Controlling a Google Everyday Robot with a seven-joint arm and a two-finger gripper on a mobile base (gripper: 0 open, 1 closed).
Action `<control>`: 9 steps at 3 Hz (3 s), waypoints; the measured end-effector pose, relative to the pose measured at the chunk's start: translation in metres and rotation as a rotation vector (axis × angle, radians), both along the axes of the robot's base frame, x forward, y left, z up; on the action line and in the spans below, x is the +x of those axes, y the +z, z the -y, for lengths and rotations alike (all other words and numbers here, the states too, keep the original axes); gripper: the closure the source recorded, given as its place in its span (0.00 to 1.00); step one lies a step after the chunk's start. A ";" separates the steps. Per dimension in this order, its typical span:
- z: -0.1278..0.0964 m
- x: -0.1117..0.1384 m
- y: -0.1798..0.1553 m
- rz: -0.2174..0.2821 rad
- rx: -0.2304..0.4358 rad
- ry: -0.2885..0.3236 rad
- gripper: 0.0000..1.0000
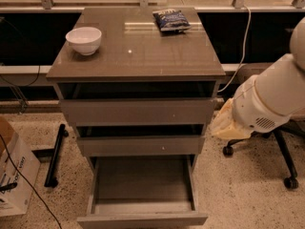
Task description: Close bottom drawer
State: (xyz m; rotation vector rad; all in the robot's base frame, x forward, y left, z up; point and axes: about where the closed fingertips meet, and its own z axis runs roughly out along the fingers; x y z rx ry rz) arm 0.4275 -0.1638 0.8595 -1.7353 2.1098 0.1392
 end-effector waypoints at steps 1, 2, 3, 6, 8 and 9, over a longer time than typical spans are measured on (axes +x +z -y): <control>-0.012 -0.002 -0.049 -0.006 0.029 0.002 1.00; -0.017 0.006 -0.103 -0.023 0.059 -0.024 1.00; -0.018 0.014 -0.123 -0.022 0.075 -0.038 1.00; -0.022 0.008 -0.220 -0.136 0.176 -0.059 1.00; -0.012 -0.014 -0.342 -0.268 0.302 -0.106 1.00; -0.012 -0.014 -0.342 -0.268 0.302 -0.106 1.00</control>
Offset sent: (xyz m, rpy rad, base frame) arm 0.0268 0.0203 -0.1907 0.1150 0.0626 -0.0743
